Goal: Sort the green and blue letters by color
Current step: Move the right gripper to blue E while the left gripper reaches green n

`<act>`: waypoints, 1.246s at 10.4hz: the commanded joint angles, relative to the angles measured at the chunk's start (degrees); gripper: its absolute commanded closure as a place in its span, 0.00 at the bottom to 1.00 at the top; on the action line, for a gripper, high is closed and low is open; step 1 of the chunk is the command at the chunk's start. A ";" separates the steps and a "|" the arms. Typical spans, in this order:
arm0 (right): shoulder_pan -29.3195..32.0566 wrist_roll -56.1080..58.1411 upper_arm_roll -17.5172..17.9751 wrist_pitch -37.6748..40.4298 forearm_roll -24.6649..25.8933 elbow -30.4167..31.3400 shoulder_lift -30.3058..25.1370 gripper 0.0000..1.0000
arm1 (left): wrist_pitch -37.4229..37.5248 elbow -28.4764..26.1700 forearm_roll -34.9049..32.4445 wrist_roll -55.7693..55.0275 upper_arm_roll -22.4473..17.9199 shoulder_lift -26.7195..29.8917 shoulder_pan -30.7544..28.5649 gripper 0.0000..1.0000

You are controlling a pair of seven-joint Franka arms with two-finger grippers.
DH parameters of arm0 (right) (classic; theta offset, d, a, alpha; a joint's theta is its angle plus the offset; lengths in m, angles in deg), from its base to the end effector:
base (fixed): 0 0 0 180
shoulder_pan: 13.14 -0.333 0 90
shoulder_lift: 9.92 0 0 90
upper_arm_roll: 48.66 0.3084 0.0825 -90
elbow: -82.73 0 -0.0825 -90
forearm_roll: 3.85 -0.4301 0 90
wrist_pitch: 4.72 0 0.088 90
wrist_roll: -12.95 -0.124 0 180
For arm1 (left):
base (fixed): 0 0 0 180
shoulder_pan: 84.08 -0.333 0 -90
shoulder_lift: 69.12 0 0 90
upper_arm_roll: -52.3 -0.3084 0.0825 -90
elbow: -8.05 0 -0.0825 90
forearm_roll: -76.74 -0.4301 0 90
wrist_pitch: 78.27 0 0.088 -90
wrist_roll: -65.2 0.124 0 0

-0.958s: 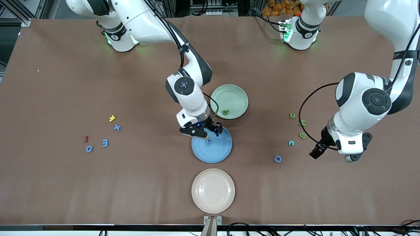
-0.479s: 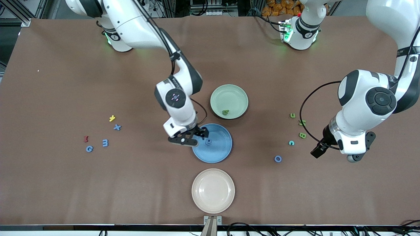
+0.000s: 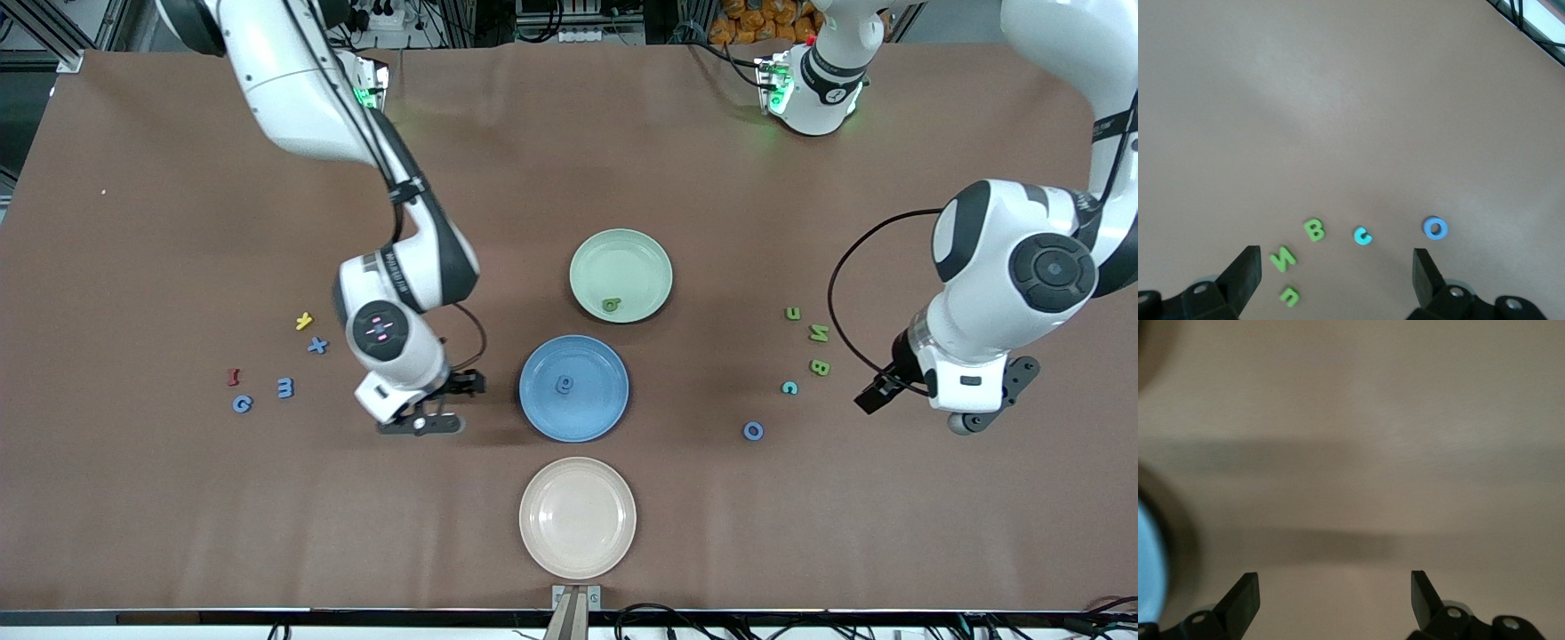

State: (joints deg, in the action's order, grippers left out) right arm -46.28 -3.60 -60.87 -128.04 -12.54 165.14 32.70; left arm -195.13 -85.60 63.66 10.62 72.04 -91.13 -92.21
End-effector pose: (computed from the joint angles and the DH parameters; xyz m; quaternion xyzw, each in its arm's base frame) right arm 0.6934 0.2994 0.2074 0.9997 0.0231 -0.0027 0.0104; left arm 0.6986 -0.1056 0.3679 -0.9422 -0.3319 -0.0412 0.0206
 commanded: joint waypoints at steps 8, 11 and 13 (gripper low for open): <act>17.75 25.69 -0.18 9.15 0.51 3.45 -7.20 0.00 | 0.66 -13.76 11.50 24.70 -14.22 5.51 11.03 0.00; 20.04 27.45 -0.18 7.32 0.51 8.28 -9.83 0.00 | -1.96 -13.75 9.75 24.88 -14.03 0.41 11.73 0.00; 21.62 29.73 -0.18 0.75 0.51 15.38 -12.38 0.00 | -4.34 -13.75 7.28 23.75 -14.03 -2.50 12.08 0.00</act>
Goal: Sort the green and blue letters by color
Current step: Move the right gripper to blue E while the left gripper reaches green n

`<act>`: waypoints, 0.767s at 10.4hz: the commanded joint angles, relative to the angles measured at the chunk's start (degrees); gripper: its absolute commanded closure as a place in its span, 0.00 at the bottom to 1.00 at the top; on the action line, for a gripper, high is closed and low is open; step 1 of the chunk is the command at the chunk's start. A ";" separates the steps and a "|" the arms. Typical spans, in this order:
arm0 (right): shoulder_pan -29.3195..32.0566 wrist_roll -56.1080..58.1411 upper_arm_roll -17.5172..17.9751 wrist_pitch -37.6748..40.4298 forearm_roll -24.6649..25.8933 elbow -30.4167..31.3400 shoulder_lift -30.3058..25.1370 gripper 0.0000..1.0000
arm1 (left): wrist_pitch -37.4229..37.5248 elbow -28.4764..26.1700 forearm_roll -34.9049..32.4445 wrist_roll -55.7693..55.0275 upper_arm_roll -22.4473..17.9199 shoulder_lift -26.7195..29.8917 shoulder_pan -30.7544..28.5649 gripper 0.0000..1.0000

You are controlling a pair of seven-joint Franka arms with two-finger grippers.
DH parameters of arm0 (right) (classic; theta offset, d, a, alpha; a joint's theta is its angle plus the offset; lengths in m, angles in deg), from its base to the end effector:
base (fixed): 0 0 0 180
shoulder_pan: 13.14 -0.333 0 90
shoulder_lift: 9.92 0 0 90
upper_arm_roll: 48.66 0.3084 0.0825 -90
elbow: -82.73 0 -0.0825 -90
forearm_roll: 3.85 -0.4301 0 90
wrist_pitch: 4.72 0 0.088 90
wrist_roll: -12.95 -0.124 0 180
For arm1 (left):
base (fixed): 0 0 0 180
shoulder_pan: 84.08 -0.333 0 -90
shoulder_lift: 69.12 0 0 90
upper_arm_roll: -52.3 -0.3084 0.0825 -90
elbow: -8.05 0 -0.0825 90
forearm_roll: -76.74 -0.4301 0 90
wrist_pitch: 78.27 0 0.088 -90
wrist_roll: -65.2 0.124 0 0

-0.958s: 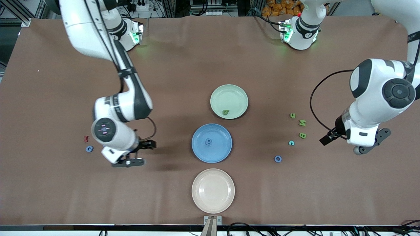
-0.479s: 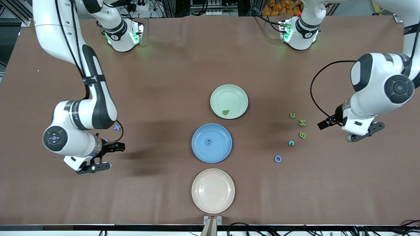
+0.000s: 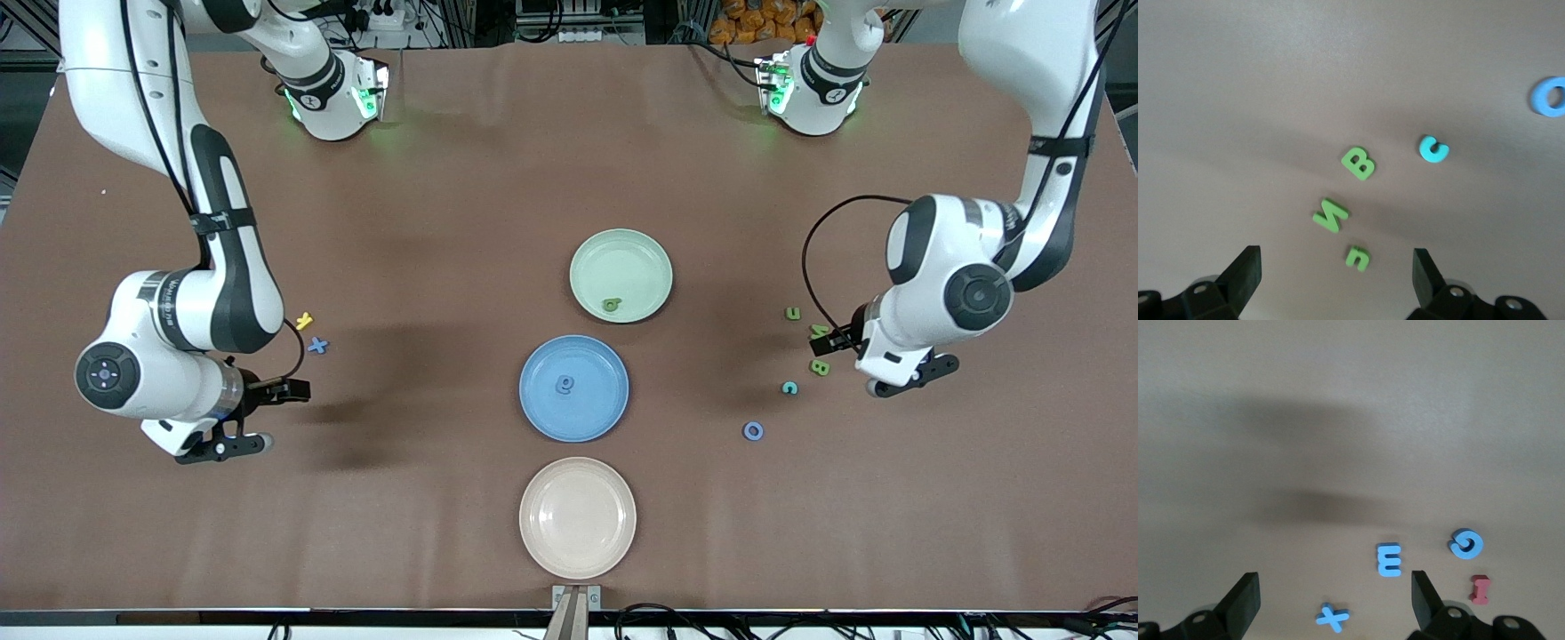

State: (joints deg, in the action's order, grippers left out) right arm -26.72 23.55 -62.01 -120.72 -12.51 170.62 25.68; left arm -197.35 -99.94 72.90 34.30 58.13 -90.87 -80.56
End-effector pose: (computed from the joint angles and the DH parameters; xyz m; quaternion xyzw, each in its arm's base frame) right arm 0.7229 0.0323 0.2422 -0.9956 -0.0745 0.0560 0.0025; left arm 0.6306 -0.0983 0.2404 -0.9812 -0.1694 0.0831 0.0396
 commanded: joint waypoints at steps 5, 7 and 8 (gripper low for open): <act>3.92 4.78 1.05 -18.01 0.05 19.86 -6.77 0.00 | -4.32 -1.78 -2.23 -3.91 -0.12 -4.27 3.50 0.00; 4.09 4.69 1.14 -21.35 -0.13 21.89 -6.60 0.00 | -7.20 -5.54 -3.81 -3.90 0.40 -1.98 4.82 0.00; 4.61 4.69 1.23 -21.54 -1.09 21.81 -6.16 0.00 | -13.58 -10.18 -3.81 -3.82 1.27 -0.84 4.65 0.00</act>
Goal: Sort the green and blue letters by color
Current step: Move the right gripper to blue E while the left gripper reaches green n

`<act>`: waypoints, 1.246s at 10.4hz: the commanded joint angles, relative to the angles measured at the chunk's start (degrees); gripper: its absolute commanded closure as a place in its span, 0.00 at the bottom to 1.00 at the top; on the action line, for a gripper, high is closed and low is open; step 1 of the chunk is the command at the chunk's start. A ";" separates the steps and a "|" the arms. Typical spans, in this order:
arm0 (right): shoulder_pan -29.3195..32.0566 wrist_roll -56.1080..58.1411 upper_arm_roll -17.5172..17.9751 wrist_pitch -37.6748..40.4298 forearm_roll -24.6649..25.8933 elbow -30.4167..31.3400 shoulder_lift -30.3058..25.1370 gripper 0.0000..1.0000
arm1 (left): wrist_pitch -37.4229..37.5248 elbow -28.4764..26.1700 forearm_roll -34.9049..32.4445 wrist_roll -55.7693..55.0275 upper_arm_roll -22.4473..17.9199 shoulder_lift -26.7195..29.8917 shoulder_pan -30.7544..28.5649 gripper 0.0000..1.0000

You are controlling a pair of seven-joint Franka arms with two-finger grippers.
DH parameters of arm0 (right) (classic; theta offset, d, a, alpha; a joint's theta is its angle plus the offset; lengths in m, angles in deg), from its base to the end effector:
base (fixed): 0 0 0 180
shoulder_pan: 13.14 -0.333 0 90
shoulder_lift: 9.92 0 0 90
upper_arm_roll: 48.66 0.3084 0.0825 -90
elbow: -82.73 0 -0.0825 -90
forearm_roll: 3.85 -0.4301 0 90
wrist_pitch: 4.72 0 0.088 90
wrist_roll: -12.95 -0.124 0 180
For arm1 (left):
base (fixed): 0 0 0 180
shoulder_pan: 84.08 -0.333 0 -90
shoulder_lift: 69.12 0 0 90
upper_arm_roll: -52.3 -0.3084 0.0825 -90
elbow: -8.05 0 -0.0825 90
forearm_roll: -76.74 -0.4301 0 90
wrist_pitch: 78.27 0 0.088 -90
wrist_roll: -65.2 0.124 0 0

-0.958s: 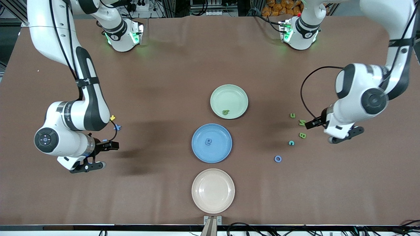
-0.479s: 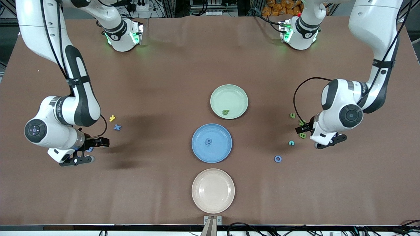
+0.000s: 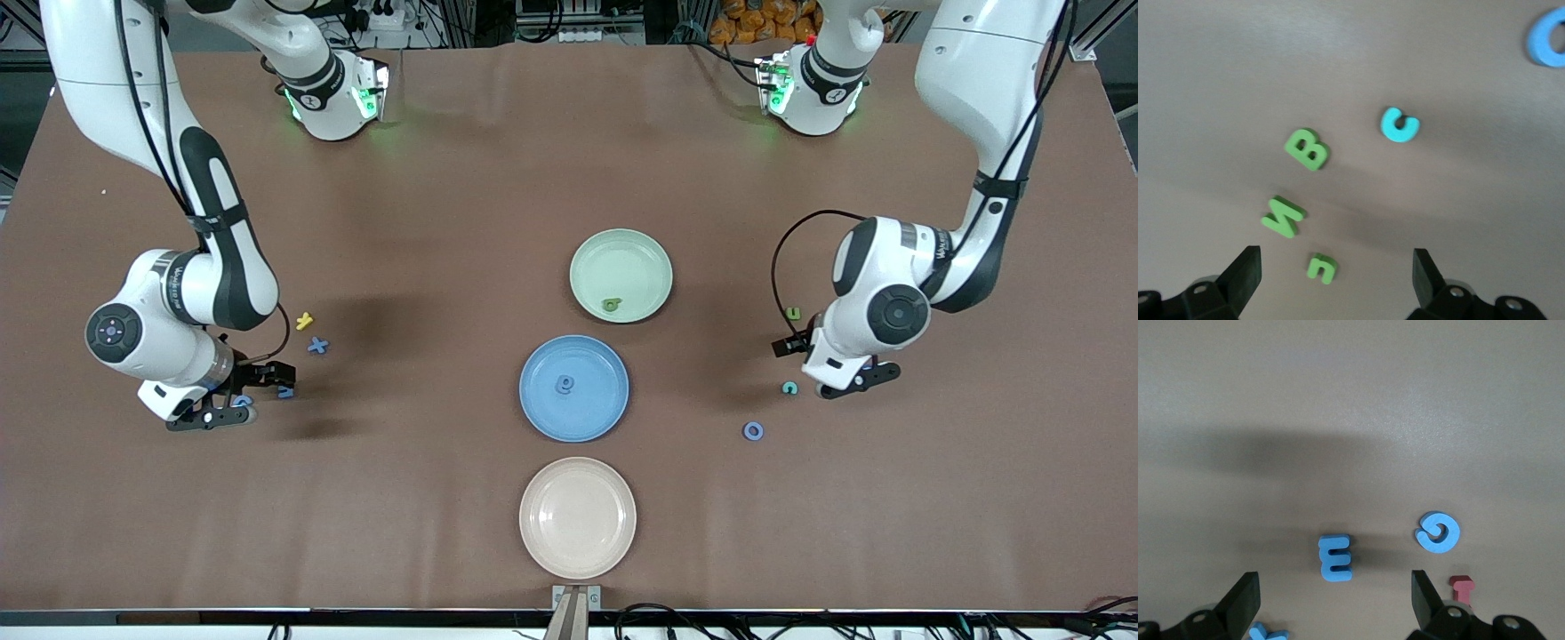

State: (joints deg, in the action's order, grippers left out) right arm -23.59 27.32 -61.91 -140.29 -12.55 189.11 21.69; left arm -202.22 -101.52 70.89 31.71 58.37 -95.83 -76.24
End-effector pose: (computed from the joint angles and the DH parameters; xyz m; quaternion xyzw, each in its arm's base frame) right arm 0.6656 -0.0265 0.1693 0.9980 0.0618 -0.0127 0.0062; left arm 0.6120 -0.1462 0.1792 -0.9845 -0.1397 0.0905 0.0560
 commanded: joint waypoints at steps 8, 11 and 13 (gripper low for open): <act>1.49 2.68 1.21 -6.10 -4.92 4.81 -0.15 0.00 | -24.34 -19.89 -3.74 3.87 1.04 4.30 -0.46 0.00; 1.31 2.59 1.29 -8.29 -5.01 4.72 0.99 0.00 | -22.47 -22.34 -3.74 8.97 1.13 7.28 -1.95 0.00; 1.23 2.59 1.30 -8.74 -5.01 4.63 1.43 0.00 | -22.47 -23.32 -3.83 9.06 1.22 8.26 -2.22 0.00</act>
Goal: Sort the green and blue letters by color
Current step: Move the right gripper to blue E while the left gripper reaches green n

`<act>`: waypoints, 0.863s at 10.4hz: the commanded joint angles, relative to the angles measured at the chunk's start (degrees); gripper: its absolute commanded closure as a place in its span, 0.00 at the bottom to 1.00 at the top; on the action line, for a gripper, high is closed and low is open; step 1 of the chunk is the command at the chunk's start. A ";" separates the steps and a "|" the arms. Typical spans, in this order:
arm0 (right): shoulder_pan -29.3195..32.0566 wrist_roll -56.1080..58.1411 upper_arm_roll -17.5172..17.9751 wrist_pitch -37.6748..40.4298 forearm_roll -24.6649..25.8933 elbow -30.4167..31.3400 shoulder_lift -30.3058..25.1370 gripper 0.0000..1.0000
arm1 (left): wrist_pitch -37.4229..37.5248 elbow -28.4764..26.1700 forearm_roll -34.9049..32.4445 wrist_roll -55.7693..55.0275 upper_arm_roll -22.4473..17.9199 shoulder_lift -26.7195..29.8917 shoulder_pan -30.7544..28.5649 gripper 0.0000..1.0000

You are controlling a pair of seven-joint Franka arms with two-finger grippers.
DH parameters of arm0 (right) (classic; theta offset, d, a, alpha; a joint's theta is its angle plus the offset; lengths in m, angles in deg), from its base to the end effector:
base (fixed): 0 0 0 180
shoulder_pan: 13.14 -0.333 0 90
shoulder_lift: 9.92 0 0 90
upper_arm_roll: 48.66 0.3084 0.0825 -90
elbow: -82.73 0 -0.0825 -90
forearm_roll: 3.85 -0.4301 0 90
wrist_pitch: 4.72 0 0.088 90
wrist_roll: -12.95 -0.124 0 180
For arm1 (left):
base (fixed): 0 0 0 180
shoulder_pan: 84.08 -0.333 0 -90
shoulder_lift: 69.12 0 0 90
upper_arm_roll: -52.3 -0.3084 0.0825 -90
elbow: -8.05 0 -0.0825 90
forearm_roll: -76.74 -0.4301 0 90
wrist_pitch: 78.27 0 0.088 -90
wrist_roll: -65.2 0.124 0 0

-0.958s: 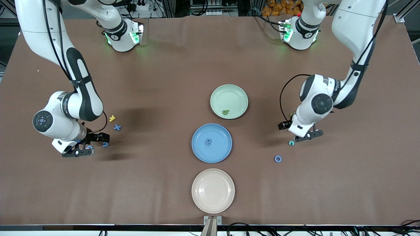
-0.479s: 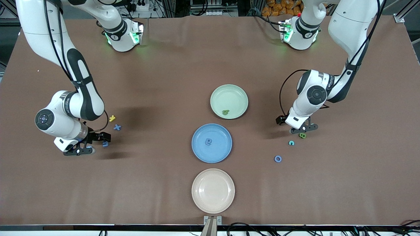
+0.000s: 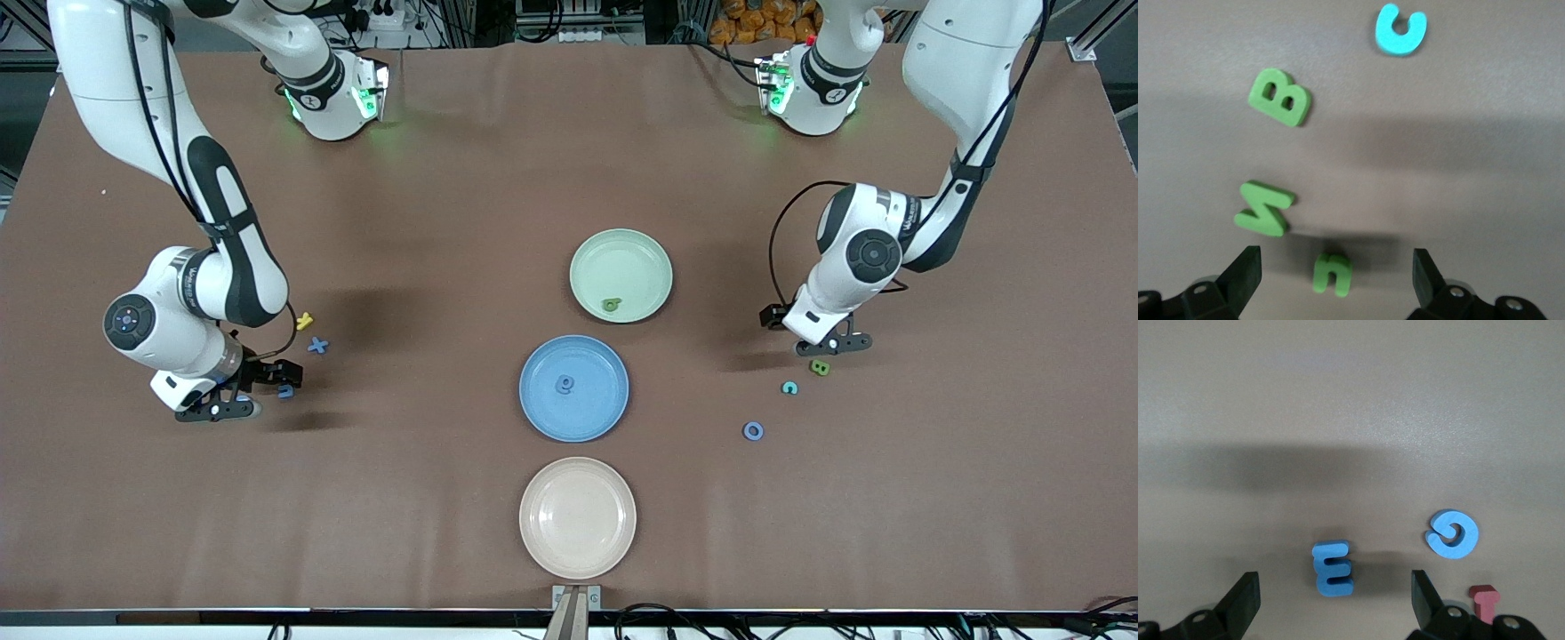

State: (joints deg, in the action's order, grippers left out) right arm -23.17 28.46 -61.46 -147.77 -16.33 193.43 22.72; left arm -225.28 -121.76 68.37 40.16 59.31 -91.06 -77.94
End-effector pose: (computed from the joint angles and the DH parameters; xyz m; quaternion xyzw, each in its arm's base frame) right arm 0.6481 -0.0318 0.1367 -0.9991 -0.0419 -0.0091 0.0048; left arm 0.5304 -0.1299 0.1192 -0.9982 -0.0444 0.0318 0.0262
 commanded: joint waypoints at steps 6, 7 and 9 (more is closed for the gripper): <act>1.42 1.37 1.99 -1.88 -1.32 -0.04 1.11 0.03 | -1.16 -5.01 -1.31 2.27 0.72 3.75 -0.60 0.00; 1.42 1.37 1.99 -1.88 -1.32 0.05 1.19 0.12 | -2.65 -5.10 -1.31 2.36 0.64 3.22 -0.60 0.00; 1.50 1.46 1.99 -2.40 -1.32 -0.04 1.72 0.25 | -4.94 -5.10 -1.31 2.62 0.72 1.99 -0.60 0.00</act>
State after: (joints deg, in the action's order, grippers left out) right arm -23.08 28.46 -60.60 -149.04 -16.43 193.43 23.80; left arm -227.10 -125.76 68.31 41.81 59.70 -88.76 -78.10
